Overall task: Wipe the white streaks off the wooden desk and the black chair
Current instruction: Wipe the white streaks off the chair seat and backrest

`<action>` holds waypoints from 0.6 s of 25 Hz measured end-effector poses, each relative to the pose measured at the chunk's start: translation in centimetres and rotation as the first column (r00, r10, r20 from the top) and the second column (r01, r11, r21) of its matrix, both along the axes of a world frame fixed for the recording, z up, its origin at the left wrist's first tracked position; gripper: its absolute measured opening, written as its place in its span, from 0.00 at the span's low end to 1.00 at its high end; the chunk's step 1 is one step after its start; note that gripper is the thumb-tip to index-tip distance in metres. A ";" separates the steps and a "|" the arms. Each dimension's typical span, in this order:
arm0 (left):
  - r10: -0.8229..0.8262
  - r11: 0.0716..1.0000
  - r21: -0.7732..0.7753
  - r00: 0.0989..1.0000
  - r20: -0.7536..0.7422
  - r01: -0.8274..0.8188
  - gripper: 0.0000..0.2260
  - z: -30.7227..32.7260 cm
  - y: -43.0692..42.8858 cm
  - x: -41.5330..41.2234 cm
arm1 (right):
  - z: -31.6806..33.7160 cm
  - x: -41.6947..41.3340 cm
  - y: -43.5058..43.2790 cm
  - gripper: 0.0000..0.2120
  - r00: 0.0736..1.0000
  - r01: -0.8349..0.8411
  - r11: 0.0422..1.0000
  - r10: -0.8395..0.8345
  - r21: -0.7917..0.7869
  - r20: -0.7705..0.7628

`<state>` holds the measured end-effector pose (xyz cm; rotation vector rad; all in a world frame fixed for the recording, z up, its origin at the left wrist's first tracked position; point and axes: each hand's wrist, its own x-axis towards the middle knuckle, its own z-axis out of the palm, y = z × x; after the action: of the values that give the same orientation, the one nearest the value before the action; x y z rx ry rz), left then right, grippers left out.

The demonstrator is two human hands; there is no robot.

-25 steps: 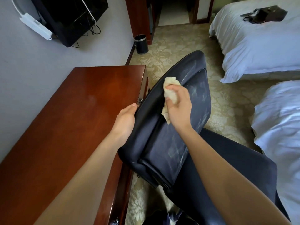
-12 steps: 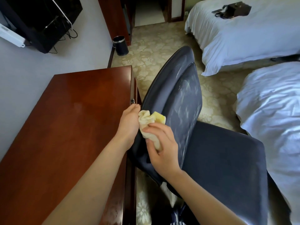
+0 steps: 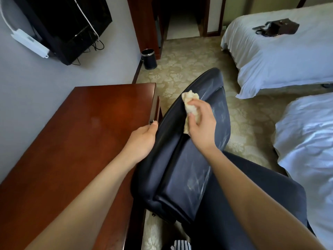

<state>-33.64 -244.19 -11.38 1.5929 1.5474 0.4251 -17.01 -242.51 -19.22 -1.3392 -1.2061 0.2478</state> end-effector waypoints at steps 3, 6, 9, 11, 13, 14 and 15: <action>-0.063 0.987 0.144 0.997 -0.039 0.068 0.15 1.5 2.9 2.3 | 1.2 2.7 3.5 0.14 1.000 0.023 1.000 -0.023 -0.017 -0.020; -0.090 0.966 0.237 0.994 -0.061 0.102 0.15 1.7 6.6 5.4 | 1.3 5.6 6.7 0.14 0.995 0.074 0.995 -0.079 -0.072 -0.059; -0.117 0.953 0.267 0.987 -0.115 0.144 0.17 0.5 8.9 7.8 | 0.7 9.3 9.5 0.15 0.989 0.120 0.982 -0.130 -0.145 -0.064; -0.137 0.946 0.273 0.980 -0.145 0.173 0.17 -0.3 9.4 8.6 | 0.7 10.9 10.9 0.15 0.982 0.129 0.973 -0.152 -0.192 -0.111; -0.142 0.936 0.305 0.981 -0.133 0.177 0.17 -0.7 9.6 8.7 | 0.8 10.8 11.2 0.15 0.973 0.135 0.969 -0.170 -0.208 -0.159; -0.138 0.933 0.317 0.982 -0.126 0.172 0.16 -0.7 9.5 8.6 | 0.9 10.1 10.8 0.16 0.968 0.135 0.972 -0.170 -0.193 -0.182; -0.135 0.933 0.319 0.983 -0.123 0.168 0.16 -0.7 9.6 8.7 | 0.8 9.1 10.1 0.16 0.965 0.136 0.978 -0.167 -0.161 -0.201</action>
<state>-24.98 -234.63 -12.06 2.0029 1.4676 0.5466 -7.87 -232.37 -18.46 -1.4842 -0.9139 0.3664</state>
